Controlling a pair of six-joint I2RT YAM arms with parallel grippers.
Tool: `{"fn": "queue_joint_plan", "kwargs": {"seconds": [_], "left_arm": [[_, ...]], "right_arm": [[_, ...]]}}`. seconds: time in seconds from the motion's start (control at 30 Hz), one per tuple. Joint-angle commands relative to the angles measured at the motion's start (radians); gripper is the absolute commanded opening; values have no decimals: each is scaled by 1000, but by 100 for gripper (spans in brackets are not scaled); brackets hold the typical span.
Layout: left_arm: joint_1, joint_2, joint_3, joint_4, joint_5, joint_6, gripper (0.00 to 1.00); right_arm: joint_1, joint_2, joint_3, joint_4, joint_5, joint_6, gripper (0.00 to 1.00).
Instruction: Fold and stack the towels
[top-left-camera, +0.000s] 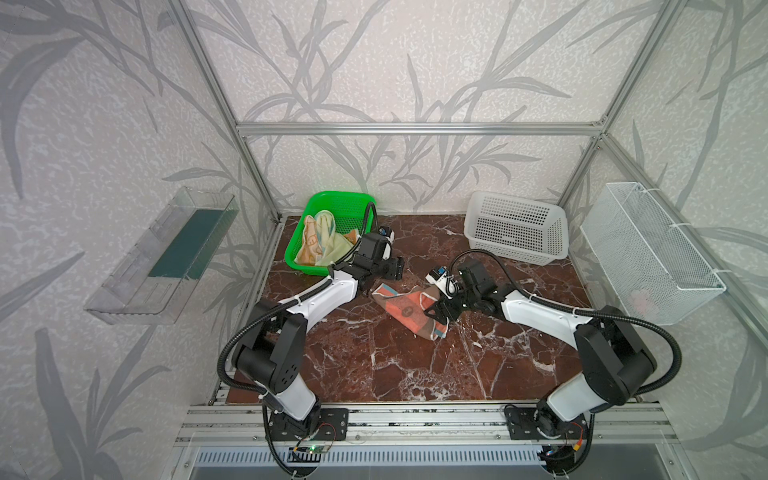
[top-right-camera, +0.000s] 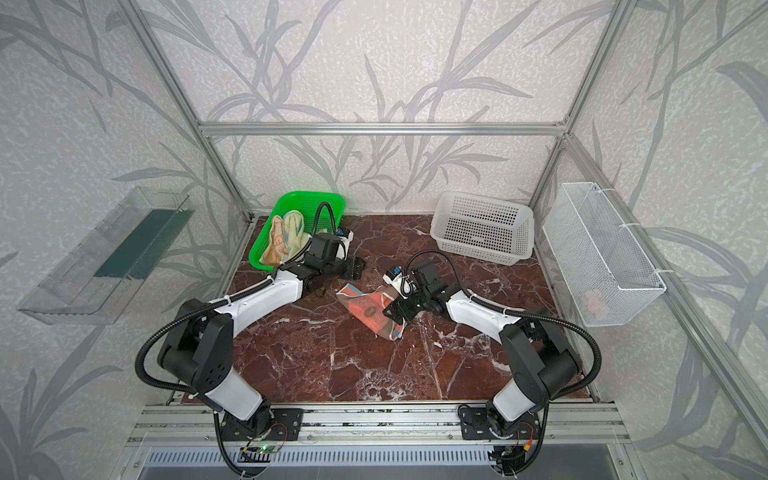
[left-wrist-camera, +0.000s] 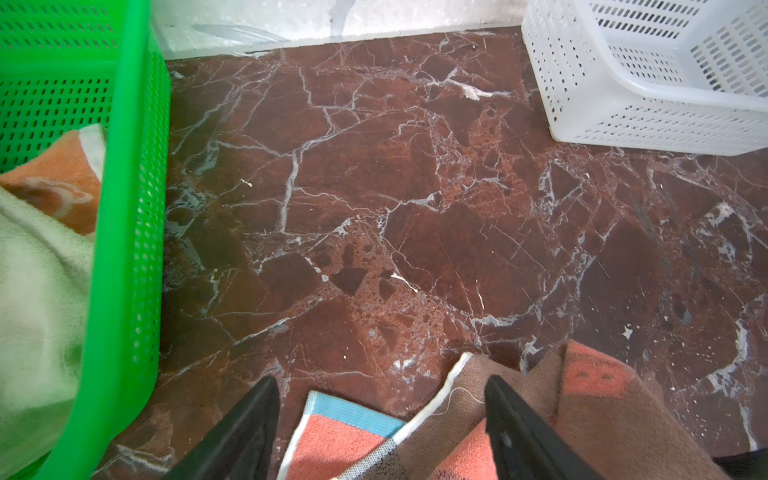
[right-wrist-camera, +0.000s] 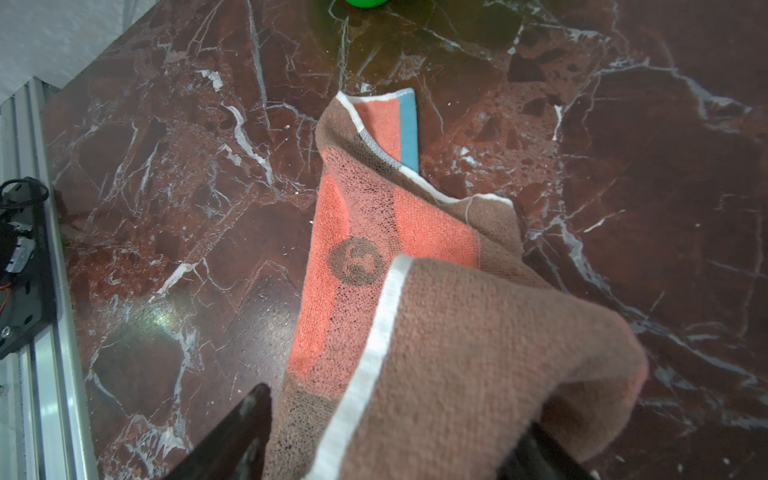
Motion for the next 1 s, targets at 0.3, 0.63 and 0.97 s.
{"fn": "queue_joint_plan", "kwargs": {"seconds": [0.3,0.63,0.97], "left_arm": [[-71,-260,-257,101,-56,0,69],[-172,-417,-479,383,139,12,68],[-291,-282,-385,415,216,32,67]], "right_arm": [[5,143,260,-76,92,268,36],[5,170,325,-126,109,330,35],[5,160,320,-136,135,324,37]]}}
